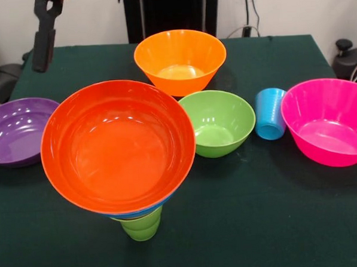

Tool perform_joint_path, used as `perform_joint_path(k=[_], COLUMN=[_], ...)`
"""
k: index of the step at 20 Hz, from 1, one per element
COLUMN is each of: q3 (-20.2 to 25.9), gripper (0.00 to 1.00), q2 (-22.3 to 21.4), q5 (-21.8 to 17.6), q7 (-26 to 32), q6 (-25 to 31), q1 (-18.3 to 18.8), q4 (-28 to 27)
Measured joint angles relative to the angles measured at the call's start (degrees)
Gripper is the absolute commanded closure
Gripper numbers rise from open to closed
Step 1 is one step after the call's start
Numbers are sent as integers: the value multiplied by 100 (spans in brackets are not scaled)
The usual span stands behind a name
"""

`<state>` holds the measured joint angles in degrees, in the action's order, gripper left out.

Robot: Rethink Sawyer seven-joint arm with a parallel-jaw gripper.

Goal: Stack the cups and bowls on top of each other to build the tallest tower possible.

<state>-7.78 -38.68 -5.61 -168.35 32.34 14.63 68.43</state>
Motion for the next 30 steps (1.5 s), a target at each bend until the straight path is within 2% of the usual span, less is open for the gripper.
perform_joint_path(k=[7,17,20,30], q3=[-216,-548,-643,-1096], gripper=[0,0,0,0], q2=[15,41,1,-308], q5=[25,215,253,447], q7=[0,-1,-1,-1], q6=[43,-29,-158,-708], q1=[-444,-1033,-1145,-1405], q4=[-174,-107,48,1094])
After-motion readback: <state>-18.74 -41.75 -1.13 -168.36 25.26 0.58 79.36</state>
